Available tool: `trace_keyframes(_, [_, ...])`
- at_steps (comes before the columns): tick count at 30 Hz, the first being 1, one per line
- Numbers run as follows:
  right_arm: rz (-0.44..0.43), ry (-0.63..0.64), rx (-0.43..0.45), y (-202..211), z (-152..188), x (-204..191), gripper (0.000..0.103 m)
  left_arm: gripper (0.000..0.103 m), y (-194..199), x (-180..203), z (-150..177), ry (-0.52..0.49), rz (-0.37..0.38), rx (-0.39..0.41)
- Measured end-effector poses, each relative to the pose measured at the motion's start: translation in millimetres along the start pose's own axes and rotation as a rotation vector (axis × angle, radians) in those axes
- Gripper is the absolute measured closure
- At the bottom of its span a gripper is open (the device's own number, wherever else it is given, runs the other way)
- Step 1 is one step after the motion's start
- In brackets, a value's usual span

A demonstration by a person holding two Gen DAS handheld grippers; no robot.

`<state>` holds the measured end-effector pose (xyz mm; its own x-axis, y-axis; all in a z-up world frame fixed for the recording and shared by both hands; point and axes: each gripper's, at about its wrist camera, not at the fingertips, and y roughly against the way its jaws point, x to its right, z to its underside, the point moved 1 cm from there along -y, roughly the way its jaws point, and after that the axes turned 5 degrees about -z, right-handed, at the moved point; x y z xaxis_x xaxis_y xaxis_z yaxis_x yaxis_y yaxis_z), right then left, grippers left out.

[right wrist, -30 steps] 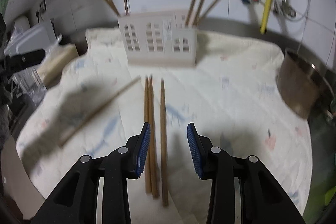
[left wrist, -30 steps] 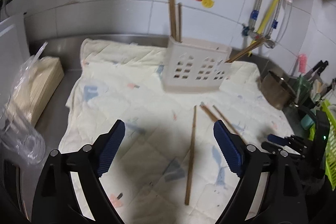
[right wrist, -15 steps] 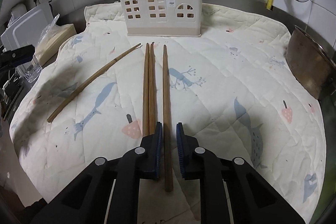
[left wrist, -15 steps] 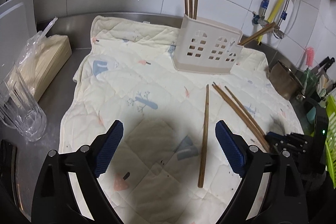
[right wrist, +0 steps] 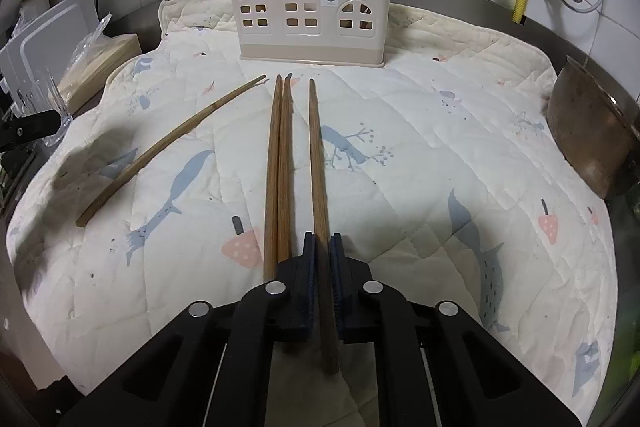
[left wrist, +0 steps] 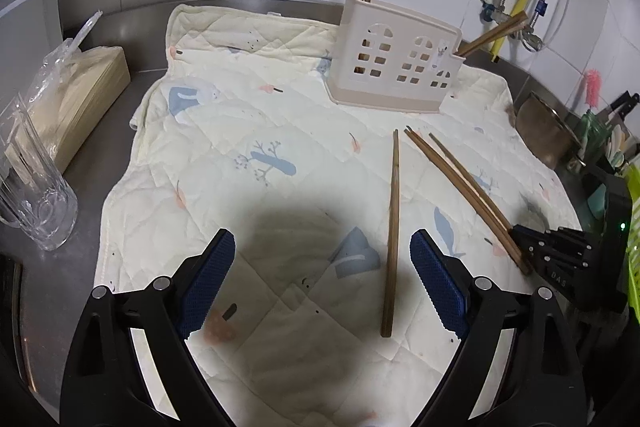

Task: Organize utensils
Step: 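Lower the left tool toward a loose chopstick while the right tool grasps one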

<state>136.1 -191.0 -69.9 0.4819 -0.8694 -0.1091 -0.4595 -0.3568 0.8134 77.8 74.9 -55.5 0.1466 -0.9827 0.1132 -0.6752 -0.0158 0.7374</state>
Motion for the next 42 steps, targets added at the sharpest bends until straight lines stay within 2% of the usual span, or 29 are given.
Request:
trace_keyframes(7, [0.009,-0.008,0.011,1,1,1,0.097,0.016,-5,6,10,-0.01,0.005,-0.022])
trace_keyframes(19, [-0.001,-0.025,0.016,2,3,4,0.097,0.021,-19,32,18,-0.052,0.056,-0.057])
trace_keyframes(34, [-0.038,-0.016,0.051,16,1,-4,0.095,0.021,-20,31,18,-0.055,0.051,-0.066])
trace_keyframes(42, [-0.06,0.009,0.025,6,0,-12,0.095,0.021,-21,27,19,-0.047,0.046,-0.069])
